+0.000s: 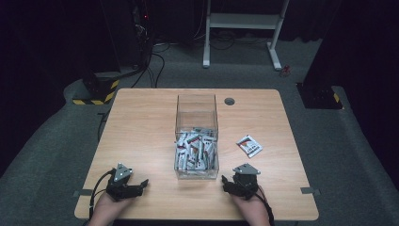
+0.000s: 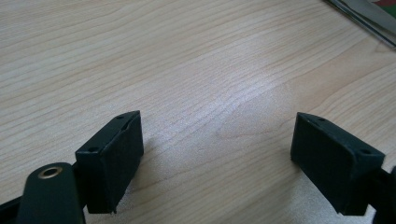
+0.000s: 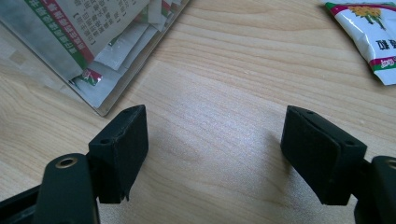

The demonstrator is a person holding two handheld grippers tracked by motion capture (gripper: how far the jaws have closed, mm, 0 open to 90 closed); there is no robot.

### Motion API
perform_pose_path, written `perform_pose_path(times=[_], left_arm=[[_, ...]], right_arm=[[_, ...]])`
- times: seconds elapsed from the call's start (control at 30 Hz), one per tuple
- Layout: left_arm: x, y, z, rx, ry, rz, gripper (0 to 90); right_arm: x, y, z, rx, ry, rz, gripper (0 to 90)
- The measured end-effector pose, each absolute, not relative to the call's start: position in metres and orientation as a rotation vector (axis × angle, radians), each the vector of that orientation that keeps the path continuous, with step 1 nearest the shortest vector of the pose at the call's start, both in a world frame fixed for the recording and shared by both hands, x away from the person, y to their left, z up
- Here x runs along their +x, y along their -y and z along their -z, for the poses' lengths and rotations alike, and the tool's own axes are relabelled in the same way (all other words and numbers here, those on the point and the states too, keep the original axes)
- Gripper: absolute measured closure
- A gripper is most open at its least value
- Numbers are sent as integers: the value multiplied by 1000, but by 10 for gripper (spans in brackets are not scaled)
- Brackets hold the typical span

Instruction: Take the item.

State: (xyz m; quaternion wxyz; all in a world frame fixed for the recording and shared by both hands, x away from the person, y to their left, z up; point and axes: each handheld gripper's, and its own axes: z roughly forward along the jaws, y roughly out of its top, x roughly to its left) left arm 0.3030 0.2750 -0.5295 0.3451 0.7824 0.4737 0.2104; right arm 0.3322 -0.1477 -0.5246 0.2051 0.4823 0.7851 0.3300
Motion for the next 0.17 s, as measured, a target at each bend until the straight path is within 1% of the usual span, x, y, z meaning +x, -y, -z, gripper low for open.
perform_pose_path(times=[0.03,0.1,0.17], left_arm=[[303,-275,529,2032,-1230,-546,172],[303,-275,530,2031,-1230,-547,173],[303,-275,529,2031,-1230,-546,173]], right_arm=[[332,148,525,1344,-2191,-922,224],[333,148,525,1334,-2207,-927,173],[333,147,525,1331,-2221,-935,155]])
